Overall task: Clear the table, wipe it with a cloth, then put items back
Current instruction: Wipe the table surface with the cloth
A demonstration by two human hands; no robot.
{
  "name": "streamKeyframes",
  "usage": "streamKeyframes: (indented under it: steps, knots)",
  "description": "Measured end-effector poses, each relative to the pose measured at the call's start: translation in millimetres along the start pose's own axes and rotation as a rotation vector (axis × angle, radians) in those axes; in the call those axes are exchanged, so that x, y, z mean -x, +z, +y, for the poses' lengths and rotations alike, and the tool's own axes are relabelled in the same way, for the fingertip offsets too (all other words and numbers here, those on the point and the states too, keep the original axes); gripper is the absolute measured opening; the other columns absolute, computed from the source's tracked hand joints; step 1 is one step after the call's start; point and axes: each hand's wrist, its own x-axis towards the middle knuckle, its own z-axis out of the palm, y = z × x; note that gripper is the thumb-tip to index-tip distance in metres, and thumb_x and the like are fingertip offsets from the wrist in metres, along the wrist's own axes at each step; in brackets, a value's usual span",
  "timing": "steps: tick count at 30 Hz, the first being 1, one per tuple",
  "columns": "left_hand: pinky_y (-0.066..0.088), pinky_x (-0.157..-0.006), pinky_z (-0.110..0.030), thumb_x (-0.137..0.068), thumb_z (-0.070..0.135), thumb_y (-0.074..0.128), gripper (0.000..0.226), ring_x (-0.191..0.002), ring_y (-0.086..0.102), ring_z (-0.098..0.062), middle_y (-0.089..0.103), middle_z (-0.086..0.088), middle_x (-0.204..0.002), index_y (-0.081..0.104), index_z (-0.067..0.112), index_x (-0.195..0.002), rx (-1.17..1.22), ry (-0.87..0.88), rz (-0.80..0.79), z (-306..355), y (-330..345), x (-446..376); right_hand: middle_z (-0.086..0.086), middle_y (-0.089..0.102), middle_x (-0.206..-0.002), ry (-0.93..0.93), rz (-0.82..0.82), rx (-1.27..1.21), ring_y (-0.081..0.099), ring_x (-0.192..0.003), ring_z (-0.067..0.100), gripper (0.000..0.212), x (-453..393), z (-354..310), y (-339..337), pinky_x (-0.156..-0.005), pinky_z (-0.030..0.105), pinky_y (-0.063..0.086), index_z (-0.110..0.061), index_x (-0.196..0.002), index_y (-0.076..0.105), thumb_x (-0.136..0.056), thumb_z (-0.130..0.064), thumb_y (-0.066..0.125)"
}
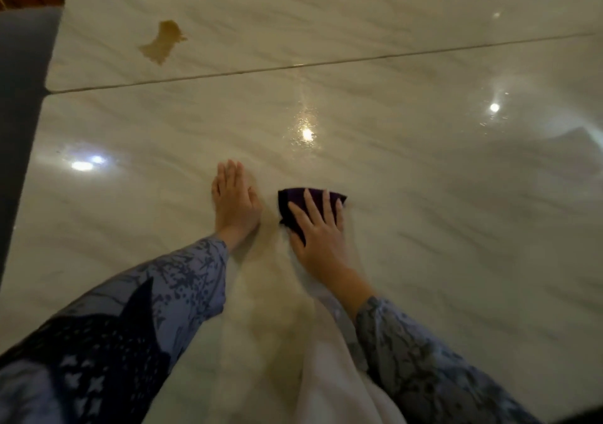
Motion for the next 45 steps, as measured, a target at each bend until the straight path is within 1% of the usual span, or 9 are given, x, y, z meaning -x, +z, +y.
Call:
streamKeyframes:
  steps: [5,9,14,16,20,26,32,39,45]
  knots:
    - [0.001,-0.12,-0.042,-0.098,0.014,0.044,0.069,-0.148,-0.006,-0.038,0.0,-0.024,-0.16,0.004,-0.004,-0.152,0.057,0.016,-0.218,-12.5,-14.7,-1.9,0.0,0.025,-0.159,0.091,0.015,-0.02,0.014,-0.149,0.03,0.058,77.6,58.2,-8.5,-0.121,0.047,0.002,-0.029,-0.147,0.039,-0.092,-0.046,0.036]
    - [-0.003,-0.119,-0.043,-0.088,0.025,0.036,0.072,-0.148,0.0,-0.039,0.008,-0.025,-0.158,0.015,-0.005,-0.15,0.145,0.158,-0.226,-7.8,-7.3,82.6,0.003,0.023,-0.16,0.493,0.083,-0.007,0.012,-0.149,0.031,0.057,114.4,117.4,-27.4,-0.121,0.048,0.0,-0.027,-0.148,0.038,-0.093,-0.045,0.039]
    - [-0.006,-0.12,-0.03,-0.094,0.02,0.039,0.056,-0.148,0.012,-0.025,0.027,-0.015,-0.156,0.035,-0.001,-0.146,0.198,0.263,-0.093,-3.7,5.4,185.0,0.004,0.009,-0.163,0.816,0.011,0.042,0.003,-0.149,0.034,0.06,99.8,102.1,-30.8,-0.118,0.054,-0.004,-0.029,-0.154,0.021,-0.099,-0.052,0.028]
    - [0.0,-0.122,-0.031,-0.098,0.024,0.034,0.052,-0.147,0.019,-0.023,0.033,-0.015,-0.154,0.042,-0.002,-0.143,0.117,0.297,-0.067,-8.1,13.1,204.7,0.006,0.012,-0.163,0.75,-0.005,0.046,0.006,-0.148,0.038,0.06,89.2,75.8,-23.7,-0.118,0.056,-0.004,-0.029,-0.153,0.024,-0.098,-0.053,0.027]
    - [0.019,-0.12,-0.041,-0.1,0.023,0.033,0.049,-0.145,0.027,-0.025,0.041,-0.014,-0.15,0.047,-0.002,-0.14,0.018,0.313,-0.021,-7.7,19.5,214.7,0.009,0.031,-0.157,0.382,0.023,-0.03,0.017,-0.145,0.043,0.06,108.7,18.8,-7.7,-0.119,0.054,0.0,-0.028,-0.144,0.044,-0.092,-0.054,0.031]
    - [0.016,-0.121,-0.038,-0.102,0.03,0.025,0.053,-0.148,0.017,-0.021,0.031,-0.009,-0.156,0.039,0.002,-0.146,-0.036,0.267,-0.053,-3.6,17.3,218.1,0.003,0.028,-0.158,0.069,-0.008,-0.029,0.011,-0.149,0.031,0.057,192.8,32.2,1.1,-0.12,0.049,0.0,-0.027,-0.147,0.039,-0.093,-0.048,0.037]
    - [0.014,-0.119,-0.041,-0.099,0.029,0.019,0.057,-0.145,0.025,-0.028,0.036,-0.013,-0.153,0.044,0.002,-0.143,-0.039,0.168,-0.004,-6.1,20.2,260.9,0.006,0.036,-0.154,0.379,0.091,-0.076,0.025,-0.145,0.035,0.059,241.4,114.5,-19.0,-0.119,0.052,0.011,-0.021,-0.142,0.048,-0.09,-0.048,0.039]
    - [0.02,-0.119,-0.037,-0.101,0.026,0.027,0.05,-0.144,0.027,-0.022,0.04,-0.01,-0.151,0.046,0.005,-0.141,-0.031,0.096,0.039,-25.9,7.5,321.4,0.003,0.005,-0.164,0.764,0.017,-0.003,-0.002,-0.149,0.035,0.061,198.4,111.4,-28.8,-0.118,0.055,-0.007,-0.025,-0.154,0.019,-0.1,-0.05,0.027]
    - [0.015,-0.12,-0.029,-0.101,0.028,0.034,0.049,-0.146,0.021,-0.012,0.034,-0.004,-0.155,0.04,0.009,-0.146,0.008,0.158,0.022,-48.2,-2.0,359.9,0.01,0.027,-0.158,0.308,-0.016,-0.013,0.014,-0.146,0.043,0.061,200.2,15.6,-5.6,-0.118,0.056,-0.004,-0.025,-0.147,0.039,-0.094,-0.052,0.032]
